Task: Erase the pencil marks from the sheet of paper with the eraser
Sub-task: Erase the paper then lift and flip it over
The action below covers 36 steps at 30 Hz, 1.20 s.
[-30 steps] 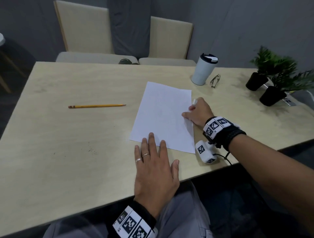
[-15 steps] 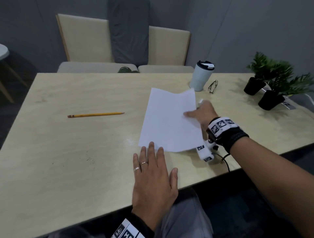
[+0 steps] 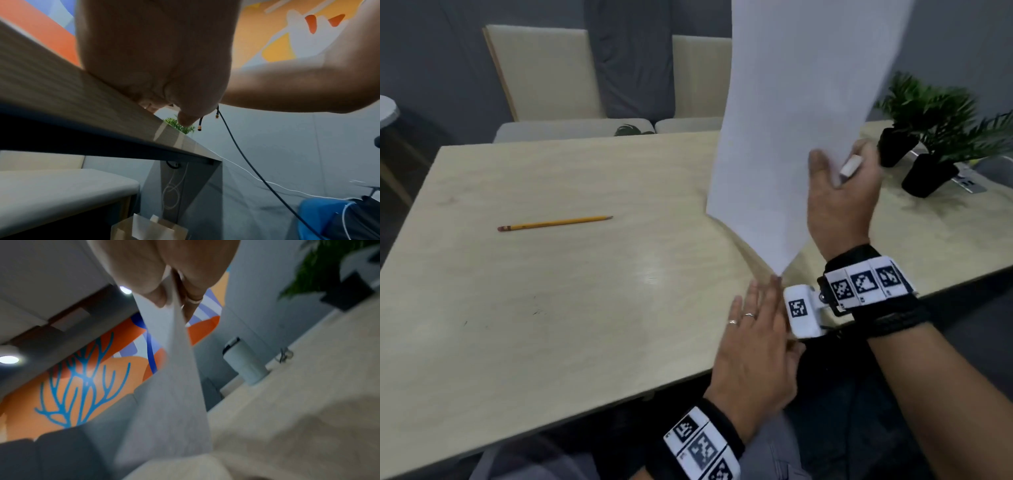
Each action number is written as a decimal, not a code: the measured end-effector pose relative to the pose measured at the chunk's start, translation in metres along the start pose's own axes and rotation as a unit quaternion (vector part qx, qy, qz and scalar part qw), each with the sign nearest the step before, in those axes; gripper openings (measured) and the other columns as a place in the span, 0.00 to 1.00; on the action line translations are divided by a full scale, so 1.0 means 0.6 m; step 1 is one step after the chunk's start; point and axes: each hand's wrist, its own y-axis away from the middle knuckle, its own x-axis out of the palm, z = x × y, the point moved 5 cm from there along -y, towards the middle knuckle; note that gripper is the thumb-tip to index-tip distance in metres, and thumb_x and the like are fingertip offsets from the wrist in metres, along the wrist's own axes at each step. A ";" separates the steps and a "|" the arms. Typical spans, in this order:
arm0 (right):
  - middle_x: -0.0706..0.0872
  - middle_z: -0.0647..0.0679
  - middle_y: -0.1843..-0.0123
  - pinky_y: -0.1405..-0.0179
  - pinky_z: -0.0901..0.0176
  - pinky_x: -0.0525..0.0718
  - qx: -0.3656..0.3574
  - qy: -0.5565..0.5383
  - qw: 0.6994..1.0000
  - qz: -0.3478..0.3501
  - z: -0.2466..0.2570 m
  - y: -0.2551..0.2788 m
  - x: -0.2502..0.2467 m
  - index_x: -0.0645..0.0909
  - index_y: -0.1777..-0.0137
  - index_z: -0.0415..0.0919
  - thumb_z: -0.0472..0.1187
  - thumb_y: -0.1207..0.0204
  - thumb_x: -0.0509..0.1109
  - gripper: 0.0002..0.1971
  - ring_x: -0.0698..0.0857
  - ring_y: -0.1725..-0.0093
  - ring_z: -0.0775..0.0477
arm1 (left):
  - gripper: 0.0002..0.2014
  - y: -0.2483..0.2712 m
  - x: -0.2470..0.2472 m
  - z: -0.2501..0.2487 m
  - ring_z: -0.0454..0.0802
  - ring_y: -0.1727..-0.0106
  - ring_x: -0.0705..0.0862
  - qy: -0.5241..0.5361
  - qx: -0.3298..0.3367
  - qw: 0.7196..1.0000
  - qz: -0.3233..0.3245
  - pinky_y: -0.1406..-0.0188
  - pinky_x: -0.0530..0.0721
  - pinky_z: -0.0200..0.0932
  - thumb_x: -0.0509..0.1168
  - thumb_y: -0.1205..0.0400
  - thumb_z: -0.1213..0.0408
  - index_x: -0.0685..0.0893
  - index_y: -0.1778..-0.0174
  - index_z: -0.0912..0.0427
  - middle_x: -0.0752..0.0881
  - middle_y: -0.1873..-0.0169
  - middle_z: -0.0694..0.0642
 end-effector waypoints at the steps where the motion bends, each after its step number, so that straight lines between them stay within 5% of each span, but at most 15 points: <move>1: 0.73 0.54 0.57 0.53 0.66 0.79 -0.015 0.000 0.999 -0.034 0.004 0.000 -0.018 0.67 0.51 0.53 0.37 0.13 0.73 0.16 0.75 0.60 0.65 | 0.40 -0.007 0.004 -0.011 0.61 0.06 0.40 -0.003 0.024 1.000 0.009 0.08 0.44 0.64 0.55 0.08 0.46 0.41 0.06 0.55 0.41 0.06 0.58; 6: 0.81 0.57 0.49 0.40 0.68 0.82 -0.053 -0.013 0.991 -0.119 0.010 -0.001 -0.079 0.71 0.43 0.47 0.36 0.12 0.68 0.09 0.83 0.50 0.73 | 0.50 -0.052 0.035 -0.040 0.64 0.07 0.35 -0.107 0.083 0.987 0.082 0.09 0.39 0.64 0.62 0.14 0.36 0.40 0.06 0.51 0.41 0.06 0.57; 10: 0.84 0.56 0.45 0.37 0.64 0.84 -0.055 0.005 0.991 -0.121 0.002 -0.001 -0.101 0.74 0.40 0.44 0.35 0.12 0.68 0.07 0.86 0.46 0.70 | 0.56 -0.064 0.035 -0.030 0.62 0.07 0.34 -0.137 0.044 0.983 0.111 0.10 0.37 0.67 0.57 0.19 0.23 0.40 0.06 0.51 0.41 0.06 0.55; 12: 0.86 0.55 0.44 0.35 0.62 0.85 -0.046 0.006 0.992 -0.115 -0.003 0.003 -0.103 0.76 0.38 0.44 0.35 0.12 0.69 0.07 0.88 0.44 0.67 | 0.56 -0.037 0.011 0.008 0.60 0.08 0.31 -0.099 -0.044 0.989 0.099 0.11 0.32 0.67 0.46 0.20 0.19 0.37 0.06 0.54 0.36 0.07 0.54; 15: 0.90 0.41 0.38 0.28 0.49 0.87 -0.023 -0.015 0.994 -0.102 -0.019 0.013 -0.104 0.76 0.28 0.24 0.37 0.11 0.70 0.18 0.91 0.35 0.49 | 0.56 0.036 -0.046 0.105 0.67 0.08 0.35 -0.107 -0.256 0.959 0.060 0.12 0.31 0.70 0.34 0.19 0.21 0.39 0.07 0.63 0.36 0.09 0.64; 17: 0.89 0.45 0.42 0.29 0.48 0.88 -0.023 -0.021 0.997 -0.076 -0.024 0.019 -0.097 0.79 0.36 0.35 0.38 0.11 0.70 0.09 0.90 0.38 0.50 | 0.55 0.061 -0.075 0.130 0.75 0.09 0.40 -0.118 -0.343 0.931 0.039 0.13 0.34 0.75 0.31 0.18 0.23 0.44 0.08 0.69 0.40 0.10 0.74; 19: 0.86 0.57 0.47 0.32 0.55 0.87 -0.020 -0.006 0.997 -0.074 -0.010 0.025 -0.085 0.76 0.43 0.52 0.37 0.11 0.70 0.08 0.88 0.43 0.60 | 0.51 0.039 -0.069 0.093 0.74 0.10 0.33 -0.096 -0.275 0.955 0.049 0.13 0.32 0.75 0.30 0.16 0.26 0.37 0.08 0.65 0.33 0.10 0.71; 21: 0.87 0.63 0.49 0.34 0.59 0.86 -0.025 -0.022 0.996 -0.079 -0.003 0.026 -0.077 0.74 0.43 0.57 0.37 0.11 0.70 0.12 0.87 0.45 0.64 | 0.43 0.002 -0.036 0.029 0.67 0.11 0.25 -0.084 -0.112 0.988 0.067 0.12 0.32 0.72 0.32 0.12 0.30 0.32 0.08 0.54 0.27 0.10 0.61; 23: 0.90 0.71 0.49 0.34 0.62 0.84 -0.023 -0.028 0.997 -0.075 0.001 0.026 -0.071 0.75 0.41 0.57 0.38 0.11 0.70 0.11 0.87 0.43 0.67 | 0.38 -0.012 -0.008 -0.003 0.61 0.11 0.23 -0.092 -0.021 0.989 0.110 0.12 0.32 0.70 0.35 0.10 0.32 0.35 0.07 0.46 0.30 0.09 0.53; 25: 0.89 0.79 0.46 0.33 0.61 0.84 -0.022 -0.030 0.996 -0.075 0.001 0.026 -0.068 0.76 0.39 0.55 0.39 0.10 0.69 0.09 0.88 0.41 0.67 | 0.41 0.004 -0.005 0.023 0.60 0.11 0.23 -0.104 -0.055 0.985 0.129 0.13 0.28 0.67 0.34 0.12 0.28 0.34 0.07 0.46 0.31 0.08 0.51; 28: 0.90 0.73 0.44 0.31 0.53 0.87 -0.024 -0.046 0.995 -0.080 -0.016 0.028 -0.065 0.79 0.36 0.46 0.42 0.10 0.70 0.06 0.90 0.37 0.59 | 0.52 0.078 -0.054 0.127 0.63 0.08 0.31 -0.123 -0.223 0.961 0.105 0.11 0.31 0.65 0.25 0.19 0.23 0.35 0.07 0.59 0.32 0.09 0.59; 32: 0.88 0.71 0.51 0.33 0.50 0.88 0.002 -0.073 0.996 -0.057 -0.035 0.034 -0.045 0.81 0.40 0.40 0.43 0.11 0.70 0.07 0.87 0.44 0.61 | 0.56 0.169 -0.167 0.252 0.78 0.09 0.41 -0.166 -0.456 0.861 0.150 0.11 0.37 0.73 0.25 0.19 0.24 0.40 0.09 0.71 0.35 0.10 0.74; 34: 0.87 0.62 0.56 0.36 0.58 0.84 0.004 -0.083 0.995 -0.058 -0.032 0.039 -0.039 0.78 0.41 0.26 0.40 0.11 0.69 0.14 0.83 0.47 0.65 | 0.52 0.147 -0.194 0.251 0.77 0.09 0.39 -0.185 -0.420 0.876 0.149 0.11 0.39 0.73 0.31 0.15 0.26 0.37 0.09 0.69 0.31 0.11 0.71; 36: 0.87 0.56 0.54 0.36 0.61 0.81 0.004 -0.102 0.994 -0.049 -0.026 0.044 -0.029 0.79 0.43 0.30 0.39 0.11 0.68 0.10 0.82 0.48 0.67 | 0.47 0.096 -0.182 0.221 0.70 0.08 0.37 -0.183 -0.285 0.929 0.150 0.09 0.41 0.69 0.37 0.12 0.29 0.34 0.08 0.63 0.29 0.10 0.65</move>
